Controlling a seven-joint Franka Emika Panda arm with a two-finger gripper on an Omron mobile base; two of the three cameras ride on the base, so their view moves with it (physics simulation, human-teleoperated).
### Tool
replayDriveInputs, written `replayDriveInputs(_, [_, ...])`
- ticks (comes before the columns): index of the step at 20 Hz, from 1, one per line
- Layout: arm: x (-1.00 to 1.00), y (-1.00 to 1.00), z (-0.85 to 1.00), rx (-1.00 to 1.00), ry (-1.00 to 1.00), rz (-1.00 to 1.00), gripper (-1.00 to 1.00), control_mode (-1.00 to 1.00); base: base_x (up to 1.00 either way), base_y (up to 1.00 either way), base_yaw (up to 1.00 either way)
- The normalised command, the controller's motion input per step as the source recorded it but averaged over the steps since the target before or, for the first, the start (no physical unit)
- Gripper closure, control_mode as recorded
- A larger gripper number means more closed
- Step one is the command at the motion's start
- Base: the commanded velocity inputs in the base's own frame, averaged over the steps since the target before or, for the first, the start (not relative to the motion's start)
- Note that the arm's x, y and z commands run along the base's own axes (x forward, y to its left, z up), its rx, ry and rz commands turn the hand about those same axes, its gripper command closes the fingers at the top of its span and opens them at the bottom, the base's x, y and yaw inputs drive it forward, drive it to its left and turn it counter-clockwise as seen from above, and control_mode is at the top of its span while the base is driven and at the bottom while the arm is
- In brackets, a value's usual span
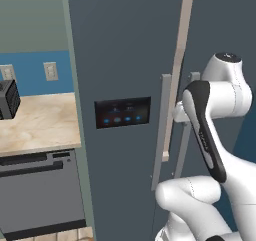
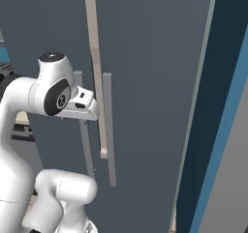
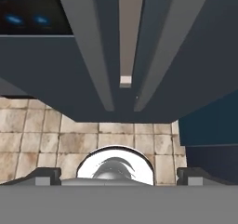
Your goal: Open the freezer door, pick up the ice cube tray from the freezer, and place it on the dining counter.
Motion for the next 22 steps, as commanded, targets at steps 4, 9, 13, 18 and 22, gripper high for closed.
replayDriveInputs(4, [0.0,-0.08,0.0,0.0,0.0,0.0,-1.0,-1.0,0.0,0.0,0.0])
replayDriveInputs(9, [0.0,-0.02,0.0,0.0,0.0,0.0,-1.0,1.0,0.0,-0.3,0.0])
replayDriveInputs(13, [0.0,0.0,0.0,0.0,0.0,0.0,-1.0,1.0,0.0,-0.65,0.0])
replayDriveInputs(18, [0.0,0.0,0.0,0.0,0.0,0.0,-1.0,1.0,0.15,-0.65,0.01])
replayDriveInputs(22, [0.0,0.0,0.0,0.0,0.0,0.0,-1.0,1.0,0.37,-0.39,0.0])
